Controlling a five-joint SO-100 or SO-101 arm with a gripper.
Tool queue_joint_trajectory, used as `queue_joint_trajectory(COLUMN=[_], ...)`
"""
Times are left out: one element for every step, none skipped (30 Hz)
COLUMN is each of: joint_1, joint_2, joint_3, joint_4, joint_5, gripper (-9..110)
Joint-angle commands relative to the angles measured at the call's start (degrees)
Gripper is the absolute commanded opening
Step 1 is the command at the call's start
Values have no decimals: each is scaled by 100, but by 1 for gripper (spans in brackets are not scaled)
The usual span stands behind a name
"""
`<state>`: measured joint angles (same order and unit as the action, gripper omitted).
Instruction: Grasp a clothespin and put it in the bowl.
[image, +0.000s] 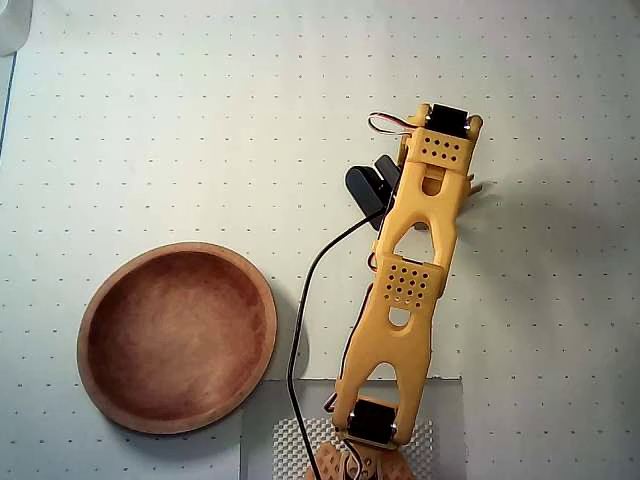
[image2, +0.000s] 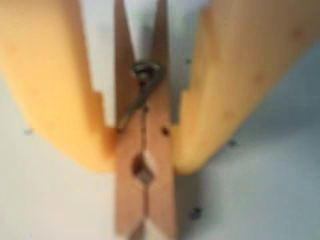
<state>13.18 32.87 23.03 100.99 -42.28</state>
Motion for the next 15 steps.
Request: queue_joint_trajectory(joint_1=[-123, -176, -211, -246, -272, -299, -325, -343, -360, -360, -378, -404, -404, -422, -422], joint_2=[1301, 1424, 1538, 1661, 1793, 1934, 2101, 2276, 2461, 2654, 2856, 3129, 3331, 3524, 3735], joint_3=[-35, -35, -35, -18, 44, 141, 264, 413, 571, 738, 905, 1107, 1239, 1371, 1503], joint_4=[158, 158, 167, 176, 176, 176, 176, 176, 176, 176, 176, 176, 167, 167, 167], joint_5=[-79, -79, -97, -132, -167, -176, -185, -211, -237, -246, -246, -264, -264, -272, -308], gripper=[-3, -3, -3, -3, -3, -3, -3, -3, -3, -3, -3, -3, -3, -3, -3])
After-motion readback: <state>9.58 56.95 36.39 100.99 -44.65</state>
